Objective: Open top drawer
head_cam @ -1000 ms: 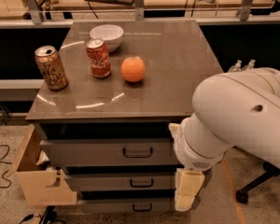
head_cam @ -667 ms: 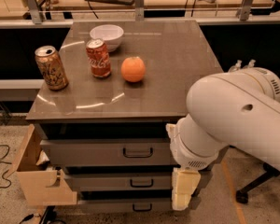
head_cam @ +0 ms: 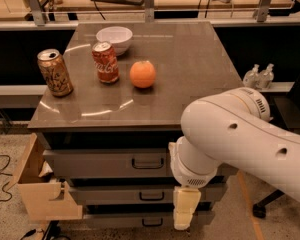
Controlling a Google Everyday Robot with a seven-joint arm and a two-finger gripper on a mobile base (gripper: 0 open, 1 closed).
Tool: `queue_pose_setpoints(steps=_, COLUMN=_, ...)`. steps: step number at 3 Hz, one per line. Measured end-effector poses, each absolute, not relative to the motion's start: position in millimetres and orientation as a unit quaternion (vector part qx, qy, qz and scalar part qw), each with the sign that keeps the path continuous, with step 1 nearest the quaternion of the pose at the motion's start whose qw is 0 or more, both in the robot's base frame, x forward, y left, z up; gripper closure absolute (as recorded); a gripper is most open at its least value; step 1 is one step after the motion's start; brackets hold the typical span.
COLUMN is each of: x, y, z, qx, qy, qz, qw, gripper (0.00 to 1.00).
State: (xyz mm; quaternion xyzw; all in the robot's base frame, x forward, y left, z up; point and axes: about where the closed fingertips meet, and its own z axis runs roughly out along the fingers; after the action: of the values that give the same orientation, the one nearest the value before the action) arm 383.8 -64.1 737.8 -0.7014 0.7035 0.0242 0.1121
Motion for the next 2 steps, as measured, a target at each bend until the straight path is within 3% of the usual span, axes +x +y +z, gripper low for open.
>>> queue_pose_setpoints(steps=2, x=387.2, y=-35.7, z=710.5, qx=-0.720, qy=0.688, qz=0.024, qw=0.087, gripper=0.00)
